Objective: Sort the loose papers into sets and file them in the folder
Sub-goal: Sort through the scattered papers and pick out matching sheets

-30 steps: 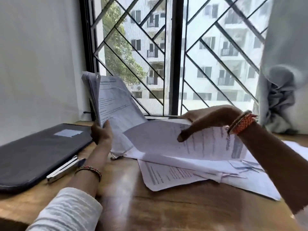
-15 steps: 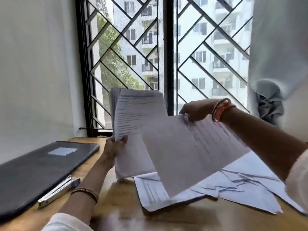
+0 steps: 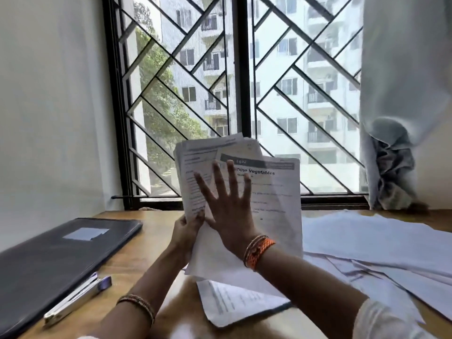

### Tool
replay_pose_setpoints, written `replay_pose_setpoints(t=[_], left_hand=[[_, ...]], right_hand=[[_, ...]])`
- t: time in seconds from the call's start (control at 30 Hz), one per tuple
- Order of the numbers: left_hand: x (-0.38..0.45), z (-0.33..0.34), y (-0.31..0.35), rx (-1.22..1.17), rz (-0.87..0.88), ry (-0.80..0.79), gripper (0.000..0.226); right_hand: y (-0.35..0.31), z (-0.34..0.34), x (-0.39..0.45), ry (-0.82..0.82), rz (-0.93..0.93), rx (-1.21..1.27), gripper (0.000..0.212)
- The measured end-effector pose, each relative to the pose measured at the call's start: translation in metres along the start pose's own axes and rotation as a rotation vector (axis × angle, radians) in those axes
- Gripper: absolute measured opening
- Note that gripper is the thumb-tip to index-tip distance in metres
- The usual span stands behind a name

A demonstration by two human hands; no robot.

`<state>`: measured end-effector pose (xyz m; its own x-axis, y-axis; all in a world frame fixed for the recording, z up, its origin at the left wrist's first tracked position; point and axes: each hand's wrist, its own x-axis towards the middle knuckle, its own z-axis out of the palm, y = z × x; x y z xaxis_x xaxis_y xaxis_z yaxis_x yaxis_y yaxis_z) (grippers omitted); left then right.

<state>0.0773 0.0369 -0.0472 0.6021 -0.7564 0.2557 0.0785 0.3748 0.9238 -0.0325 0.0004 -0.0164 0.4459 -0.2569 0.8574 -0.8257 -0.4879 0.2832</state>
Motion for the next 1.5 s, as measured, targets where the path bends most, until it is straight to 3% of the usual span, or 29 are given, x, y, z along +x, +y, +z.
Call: replay_pose_setpoints(t=[0.1,0.17,0.37,0.5,0.57,0.63,0.73,0.83,0.87,0.93,0.97,1.03,1.5], left_hand=[[-0.002,0.005,-0.001,-0.042,0.026,0.019,0.008],[-0.002,0.008,-0.003,-0.076,0.016,0.022,0.008],[-0.006,0.015,-0.007,-0.162,0.019,-0.059,0.014],[-0.007,0.019,-0.01,-0.113,0.01,-0.027,0.004],[-0.006,0.018,-0.01,-0.096,0.013,0.032,0.006],[-0.005,0.014,-0.008,-0.105,0.012,0.073,0.007],[-0.004,0.012,-0.007,-0.155,-0.006,0.081,0.005],[-0.005,0.018,-0.007,-0.165,-0.018,0.013,0.008],[-0.005,0.019,-0.008,-0.167,-0.032,-0.02,0.012],[-0.003,0.018,-0.013,-0.154,-0.079,-0.078,0.02],[-0.003,0.017,-0.017,-0.141,-0.098,-0.091,0.021],[-0.001,0.014,-0.02,-0.112,-0.11,-0.113,0.019],[-0.002,0.015,-0.025,0.002,-0.069,-0.02,0.004]], right_hand=[[0.012,0.009,-0.003,-0.052,0.267,0.241,0.131],[0.019,0.016,-0.005,-0.098,0.343,0.315,0.131],[0.033,0.01,-0.009,-0.382,0.29,0.341,0.112],[0.041,0.002,-0.01,-0.462,0.17,0.415,0.102],[0.06,-0.002,-0.015,-0.368,0.029,0.449,0.086],[0.087,-0.001,-0.029,-0.143,-0.004,0.392,0.066],[0.132,0.008,-0.058,-0.018,0.323,0.455,0.071],[0.156,0.007,-0.07,-0.265,0.748,1.122,0.09],[0.161,0.009,-0.071,-0.304,0.803,1.314,0.08],[0.165,0.015,-0.072,-0.247,0.833,1.474,0.036],[0.163,0.017,-0.072,-0.193,0.848,1.499,0.019],[0.163,0.025,-0.075,-0.127,0.878,1.464,0.011],[0.163,0.032,-0.081,-0.164,1.098,1.497,0.01]])
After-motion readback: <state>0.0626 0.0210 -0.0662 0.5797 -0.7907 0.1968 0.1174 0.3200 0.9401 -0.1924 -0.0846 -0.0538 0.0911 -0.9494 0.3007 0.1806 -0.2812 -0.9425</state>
